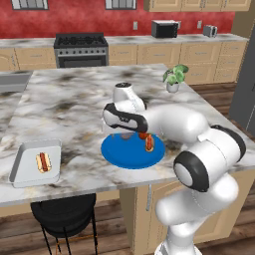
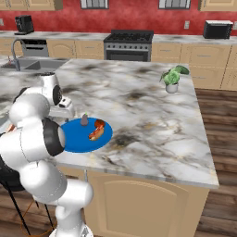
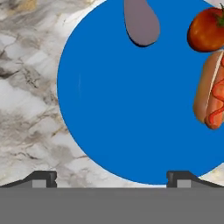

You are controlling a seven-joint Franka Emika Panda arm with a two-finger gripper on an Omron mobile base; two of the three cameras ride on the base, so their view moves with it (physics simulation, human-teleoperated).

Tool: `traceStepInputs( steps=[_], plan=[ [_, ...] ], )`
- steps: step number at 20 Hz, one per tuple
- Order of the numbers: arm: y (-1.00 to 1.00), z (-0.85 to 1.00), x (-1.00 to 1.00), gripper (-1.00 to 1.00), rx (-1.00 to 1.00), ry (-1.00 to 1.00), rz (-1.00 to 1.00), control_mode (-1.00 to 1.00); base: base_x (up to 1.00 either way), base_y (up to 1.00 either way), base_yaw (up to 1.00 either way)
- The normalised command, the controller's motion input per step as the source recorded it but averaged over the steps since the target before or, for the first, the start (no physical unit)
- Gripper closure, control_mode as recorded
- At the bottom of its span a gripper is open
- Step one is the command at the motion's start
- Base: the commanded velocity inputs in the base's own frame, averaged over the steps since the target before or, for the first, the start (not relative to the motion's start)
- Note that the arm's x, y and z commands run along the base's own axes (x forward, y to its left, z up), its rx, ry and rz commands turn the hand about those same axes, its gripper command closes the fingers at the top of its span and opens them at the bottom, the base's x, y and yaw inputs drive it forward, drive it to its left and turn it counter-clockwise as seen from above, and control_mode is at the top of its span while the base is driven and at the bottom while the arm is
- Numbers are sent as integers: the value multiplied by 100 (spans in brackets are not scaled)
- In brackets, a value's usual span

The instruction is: Place one cooked food and one vegetable from the large plate to each tupperware container.

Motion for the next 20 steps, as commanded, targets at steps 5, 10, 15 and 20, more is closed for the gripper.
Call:
traceStepInputs(
  steps=[5,10,15,20],
  plan=[
    [-44,22,29,-100,0,4,4,-100,0,0,0],
    [-14,2,29,-100,0,2,0,-100,0,0,0],
    [0,-18,18,-100,0,0,0,-100,0,0,0],
    [-2,-19,24,-100,0,0,0,-100,0,0,0]
  ],
)
